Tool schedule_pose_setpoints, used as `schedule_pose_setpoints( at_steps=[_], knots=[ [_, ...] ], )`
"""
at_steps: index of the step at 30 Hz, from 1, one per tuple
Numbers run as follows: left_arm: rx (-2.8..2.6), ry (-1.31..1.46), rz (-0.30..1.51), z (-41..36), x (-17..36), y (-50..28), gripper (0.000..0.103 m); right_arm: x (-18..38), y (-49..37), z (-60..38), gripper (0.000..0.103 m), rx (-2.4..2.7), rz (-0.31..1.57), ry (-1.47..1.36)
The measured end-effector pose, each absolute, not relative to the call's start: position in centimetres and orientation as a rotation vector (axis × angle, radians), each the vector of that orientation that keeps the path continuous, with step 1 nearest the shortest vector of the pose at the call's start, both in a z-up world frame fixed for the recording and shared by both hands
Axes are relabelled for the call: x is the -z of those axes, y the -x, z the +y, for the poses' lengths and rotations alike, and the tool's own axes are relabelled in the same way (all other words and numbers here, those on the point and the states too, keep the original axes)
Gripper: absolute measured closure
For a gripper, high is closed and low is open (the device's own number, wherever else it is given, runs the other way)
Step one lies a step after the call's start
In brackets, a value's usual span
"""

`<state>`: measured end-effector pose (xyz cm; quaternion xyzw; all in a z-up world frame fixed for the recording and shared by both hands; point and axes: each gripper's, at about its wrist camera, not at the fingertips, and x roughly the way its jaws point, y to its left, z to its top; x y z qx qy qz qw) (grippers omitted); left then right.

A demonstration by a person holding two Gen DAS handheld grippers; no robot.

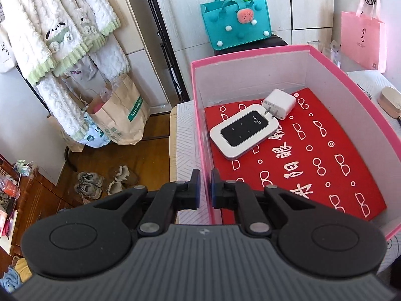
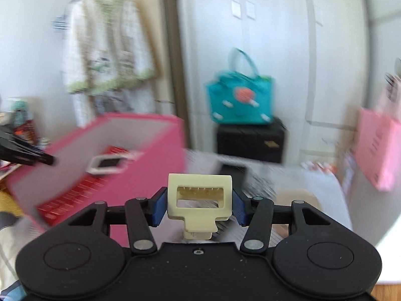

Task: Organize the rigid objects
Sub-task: 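Carry the cream holder into the box beside the plug and release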

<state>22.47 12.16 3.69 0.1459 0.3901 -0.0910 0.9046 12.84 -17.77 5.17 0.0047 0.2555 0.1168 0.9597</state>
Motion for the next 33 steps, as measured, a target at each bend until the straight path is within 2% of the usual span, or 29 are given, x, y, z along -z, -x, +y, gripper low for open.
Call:
schedule_pose_setpoints(
  at_steps=[9,15,24,29,31,33],
  knots=[
    [0.153,-0.308,0.813,11.7,-3.7,-21.9,0.095,-9.4,-17.1,-9.6,0.045,-0.491,0.54,0.299],
    [0.135,-0.339,0.804,11.1,-3.5,-21.7,0.096,-6.8,-20.7,-5.0,0.045,-0.652,0.648,0.562],
    [0.142,-0.346,0.808,11.0,-3.6,-21.9,0.096,-3.0,-25.3,-1.8,0.045,-0.615,0.872,0.704],
    [0.129,-0.351,0.808,10.8,-3.5,-21.9,0.096,-2.5,-27.6,-1.2,0.045,-0.576,0.918,0.739],
    [0.124,-0.34,0.808,10.9,-3.5,-21.9,0.096,-2.7,-28.3,-1.2,0.042,-0.582,0.913,0.722],
    [0.123,-0.333,0.811,11.0,-3.6,-21.9,0.096,-3.0,-28.5,-1.6,0.033,-0.552,0.882,0.702]
  ],
)
